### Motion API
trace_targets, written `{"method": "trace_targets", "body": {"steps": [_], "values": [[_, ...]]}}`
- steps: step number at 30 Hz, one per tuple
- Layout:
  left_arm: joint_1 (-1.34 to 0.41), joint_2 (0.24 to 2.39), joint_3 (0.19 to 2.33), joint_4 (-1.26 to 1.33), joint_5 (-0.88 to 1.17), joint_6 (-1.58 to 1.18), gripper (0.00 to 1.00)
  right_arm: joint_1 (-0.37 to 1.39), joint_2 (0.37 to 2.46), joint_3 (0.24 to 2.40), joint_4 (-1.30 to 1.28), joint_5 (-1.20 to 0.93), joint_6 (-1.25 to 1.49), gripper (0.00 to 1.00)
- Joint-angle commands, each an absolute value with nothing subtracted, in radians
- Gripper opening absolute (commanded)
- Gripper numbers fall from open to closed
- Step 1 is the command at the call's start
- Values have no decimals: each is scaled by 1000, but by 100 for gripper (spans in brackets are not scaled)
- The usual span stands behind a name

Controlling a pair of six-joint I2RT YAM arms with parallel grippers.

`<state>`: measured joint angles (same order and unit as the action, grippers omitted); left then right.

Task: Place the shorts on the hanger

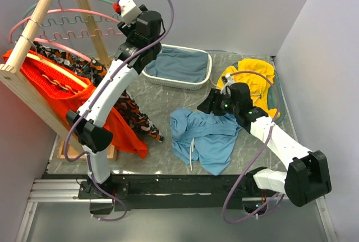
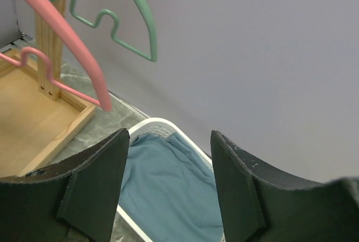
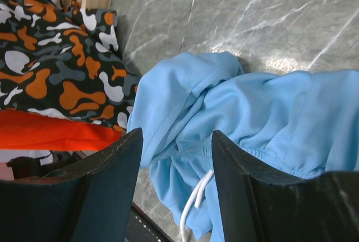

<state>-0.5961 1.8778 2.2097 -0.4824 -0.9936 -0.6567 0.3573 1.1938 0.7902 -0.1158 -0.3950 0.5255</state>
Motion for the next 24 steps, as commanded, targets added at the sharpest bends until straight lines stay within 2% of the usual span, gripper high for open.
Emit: {"method": "trace_targets", "body": {"steps": [1,12,24], "values": [[-575,1798,2236,-518,-980,-693,65,356,1209,816,-83,-442,511,60],[-476,1753,2230,-603,-882,-805,64,357,1253,818,-89,-488,515,60],[-402,1746,2198,-575,-802,-830,63,357,1270,821,-89,-485,512,60]]}}
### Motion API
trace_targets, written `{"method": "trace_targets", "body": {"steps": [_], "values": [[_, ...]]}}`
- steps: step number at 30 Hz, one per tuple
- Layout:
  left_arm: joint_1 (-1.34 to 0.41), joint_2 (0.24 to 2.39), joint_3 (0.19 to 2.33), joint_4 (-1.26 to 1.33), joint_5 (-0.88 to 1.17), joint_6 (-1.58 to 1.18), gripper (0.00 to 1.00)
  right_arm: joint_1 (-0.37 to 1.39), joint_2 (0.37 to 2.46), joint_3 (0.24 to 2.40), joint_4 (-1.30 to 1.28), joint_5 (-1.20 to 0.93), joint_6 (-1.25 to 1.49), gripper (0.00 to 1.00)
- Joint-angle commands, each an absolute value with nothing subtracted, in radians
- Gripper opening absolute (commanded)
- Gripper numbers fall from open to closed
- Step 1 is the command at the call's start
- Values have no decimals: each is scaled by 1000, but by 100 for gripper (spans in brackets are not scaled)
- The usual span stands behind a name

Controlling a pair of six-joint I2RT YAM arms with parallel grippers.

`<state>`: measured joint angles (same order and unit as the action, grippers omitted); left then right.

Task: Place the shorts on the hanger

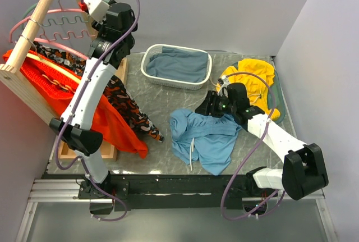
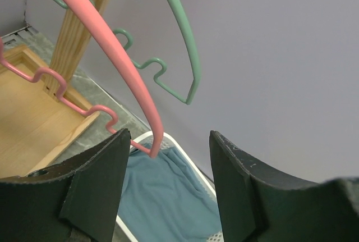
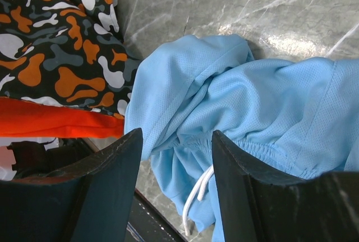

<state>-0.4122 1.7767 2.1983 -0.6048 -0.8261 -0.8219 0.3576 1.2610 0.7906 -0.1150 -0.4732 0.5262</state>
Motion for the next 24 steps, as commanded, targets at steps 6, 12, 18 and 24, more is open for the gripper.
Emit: {"method": "trace_targets", "body": {"steps": [6,12,18,24], "values": [[-379,1773,2218,-575,-821,-851,62,357,1284,824,-94,-486,512,60],[-364,1802,2241,-561,-833,-847,62,357,1285,825,-95,-486,509,60],[-344,1824,2243,-529,-842,-845,60,357,1290,825,-97,-488,509,60],[-328,1850,2255,-471,-845,-824,58,357,1292,828,-106,-485,505,60]]}}
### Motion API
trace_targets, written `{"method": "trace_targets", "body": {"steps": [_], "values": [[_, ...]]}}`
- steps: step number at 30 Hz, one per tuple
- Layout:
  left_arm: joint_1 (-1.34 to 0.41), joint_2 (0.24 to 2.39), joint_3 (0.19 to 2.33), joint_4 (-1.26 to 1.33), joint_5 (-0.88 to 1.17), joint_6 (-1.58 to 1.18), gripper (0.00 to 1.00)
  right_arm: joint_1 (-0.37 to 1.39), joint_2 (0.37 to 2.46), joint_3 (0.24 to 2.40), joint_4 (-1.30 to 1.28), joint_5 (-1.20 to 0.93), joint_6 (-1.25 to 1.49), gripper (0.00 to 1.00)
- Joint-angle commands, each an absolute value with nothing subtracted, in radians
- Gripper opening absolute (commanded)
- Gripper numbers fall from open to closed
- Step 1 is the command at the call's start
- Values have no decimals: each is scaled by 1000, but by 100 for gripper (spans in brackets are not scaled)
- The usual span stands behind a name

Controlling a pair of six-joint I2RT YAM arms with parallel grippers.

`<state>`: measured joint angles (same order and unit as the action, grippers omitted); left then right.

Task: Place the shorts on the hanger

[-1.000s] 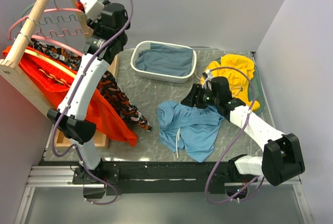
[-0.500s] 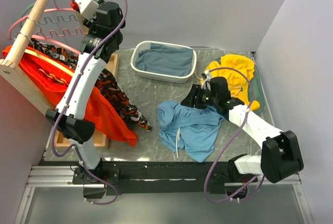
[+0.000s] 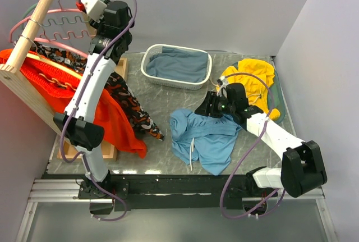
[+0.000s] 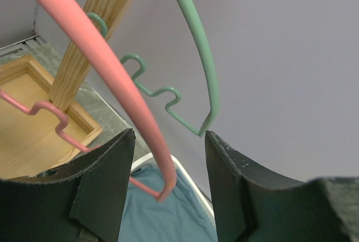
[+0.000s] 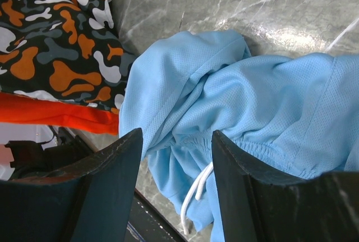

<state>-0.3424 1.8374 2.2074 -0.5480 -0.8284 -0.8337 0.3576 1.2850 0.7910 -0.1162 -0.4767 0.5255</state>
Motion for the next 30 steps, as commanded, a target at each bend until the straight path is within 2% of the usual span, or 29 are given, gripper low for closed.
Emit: {"method": "trace_targets", "body": {"steps": [1,15,19,22,26,30], "values": [[-325,1855,2258,-462,-842,-821,57,357,1292,828,-107,-483,503,60],[-287,1916,2258,-333,-830,-785,50,357,1307,842,-117,-476,497,59],[-285,1936,2261,-301,-827,-755,42,357,1310,845,-121,-471,494,59],[-282,1937,2260,-293,-831,-752,30,357,1313,850,-123,-469,494,59],[-282,1907,2208,-255,-827,-741,21,357,1313,853,-124,-468,492,59],[-282,1875,2177,-232,-805,-726,16,357,1316,856,-126,-465,492,59]]}}
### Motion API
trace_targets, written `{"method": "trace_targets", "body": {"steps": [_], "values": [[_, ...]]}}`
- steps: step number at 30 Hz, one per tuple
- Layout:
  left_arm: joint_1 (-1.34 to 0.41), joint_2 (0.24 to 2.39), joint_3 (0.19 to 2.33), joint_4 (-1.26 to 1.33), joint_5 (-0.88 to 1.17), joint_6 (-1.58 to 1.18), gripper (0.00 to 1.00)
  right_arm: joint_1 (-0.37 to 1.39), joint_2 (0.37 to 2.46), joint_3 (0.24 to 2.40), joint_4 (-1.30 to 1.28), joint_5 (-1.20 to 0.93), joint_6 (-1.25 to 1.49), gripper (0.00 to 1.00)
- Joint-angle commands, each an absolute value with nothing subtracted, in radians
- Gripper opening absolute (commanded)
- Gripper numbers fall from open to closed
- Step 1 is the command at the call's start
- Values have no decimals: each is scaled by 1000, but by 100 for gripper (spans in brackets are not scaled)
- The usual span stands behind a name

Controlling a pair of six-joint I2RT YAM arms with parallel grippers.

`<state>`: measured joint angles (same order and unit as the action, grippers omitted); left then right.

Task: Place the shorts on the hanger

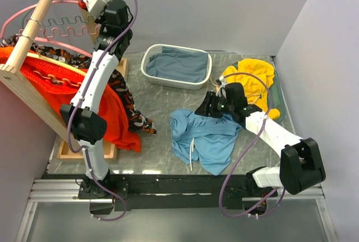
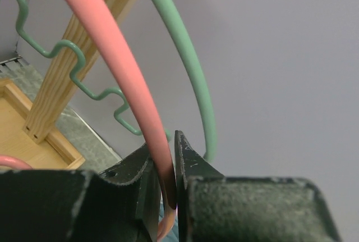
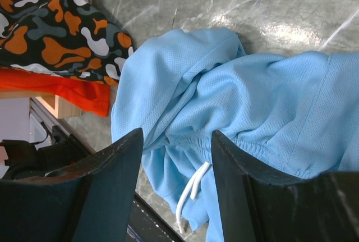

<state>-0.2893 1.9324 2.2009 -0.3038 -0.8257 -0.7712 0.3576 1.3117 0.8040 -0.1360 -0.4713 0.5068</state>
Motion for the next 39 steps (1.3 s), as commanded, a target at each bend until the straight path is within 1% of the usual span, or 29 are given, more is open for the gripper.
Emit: {"method": "trace_targets", "body": {"steps": [1,8,25,31,39], "values": [[-282,1862,2172,-232,-799,-723,14,357,1316,857,-124,-466,492,59],[-313,1784,2045,-166,-762,-713,11,357,1316,865,-129,-456,491,59],[-520,1704,1976,-133,-802,-654,11,357,1298,868,-143,-414,480,59],[-586,1680,1950,-164,-773,-669,11,359,1279,865,-141,-399,482,59],[-650,1621,1853,-158,-724,-726,10,357,1238,859,-161,-358,489,59]]}}
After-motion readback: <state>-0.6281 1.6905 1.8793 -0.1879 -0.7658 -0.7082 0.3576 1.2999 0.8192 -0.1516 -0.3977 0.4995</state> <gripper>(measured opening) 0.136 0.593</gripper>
